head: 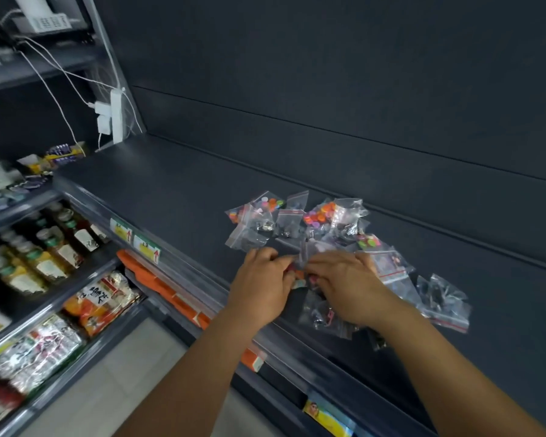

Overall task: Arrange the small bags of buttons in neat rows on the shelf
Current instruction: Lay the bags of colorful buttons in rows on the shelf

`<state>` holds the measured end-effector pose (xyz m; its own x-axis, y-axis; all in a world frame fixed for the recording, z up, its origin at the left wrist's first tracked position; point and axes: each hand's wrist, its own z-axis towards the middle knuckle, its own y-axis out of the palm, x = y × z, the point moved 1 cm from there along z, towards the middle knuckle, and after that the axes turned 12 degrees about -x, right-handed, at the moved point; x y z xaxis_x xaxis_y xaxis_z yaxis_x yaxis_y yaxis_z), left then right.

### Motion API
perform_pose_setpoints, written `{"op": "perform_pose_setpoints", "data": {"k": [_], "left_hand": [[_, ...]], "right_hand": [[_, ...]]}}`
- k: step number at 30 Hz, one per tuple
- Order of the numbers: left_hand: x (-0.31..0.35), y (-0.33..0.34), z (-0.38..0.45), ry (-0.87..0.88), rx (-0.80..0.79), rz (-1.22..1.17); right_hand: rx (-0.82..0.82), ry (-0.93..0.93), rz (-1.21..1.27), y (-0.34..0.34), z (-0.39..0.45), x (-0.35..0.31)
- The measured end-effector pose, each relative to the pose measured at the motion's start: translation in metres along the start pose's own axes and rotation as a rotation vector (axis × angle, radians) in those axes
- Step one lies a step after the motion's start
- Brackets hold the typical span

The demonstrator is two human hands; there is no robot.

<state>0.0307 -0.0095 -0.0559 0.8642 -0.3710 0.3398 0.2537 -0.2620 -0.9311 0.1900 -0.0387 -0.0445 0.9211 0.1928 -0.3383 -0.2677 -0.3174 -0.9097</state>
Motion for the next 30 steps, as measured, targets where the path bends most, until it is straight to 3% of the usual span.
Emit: {"op": "perform_pose_setpoints", "data": {"k": [2, 4, 7, 11, 18, 24, 30], "left_hand": [[-0.007, -0.005, 0.003, -0.042, 0.002, -0.030], [-0.014, -0.008, 0.004, -0.090, 0.012, -0.039], [-0.019, -0.009, 0.005, -0.119, 0.015, -0.041], [-0.015, -0.008, 0.010, -0.096, -0.015, -0.122], [-0.023, -0.013, 0.017, -0.094, -0.073, -0.292], [-0.024, -0.016, 0.018, -0.024, -0.068, -0.321], [-0.031, -0.012, 0.019, 0.107, 0.031, -0.267]], "right_hand": [[-0.021, -0.057, 0.029, -0.002, 0.005, -0.002], [0.068, -0.081, 0.073, -0.004, 0.008, -0.002], [0.253, 0.088, 0.076, -0.006, 0.012, 0.000], [0.208, 0.346, 0.037, 0.004, 0.015, -0.006], [0.151, 0.592, 0.015, 0.007, 0.019, -0.016], [0.152, 0.648, 0.053, 0.007, 0.022, -0.028], [0.456, 0.567, 0.253, 0.006, 0.009, -0.044]]}}
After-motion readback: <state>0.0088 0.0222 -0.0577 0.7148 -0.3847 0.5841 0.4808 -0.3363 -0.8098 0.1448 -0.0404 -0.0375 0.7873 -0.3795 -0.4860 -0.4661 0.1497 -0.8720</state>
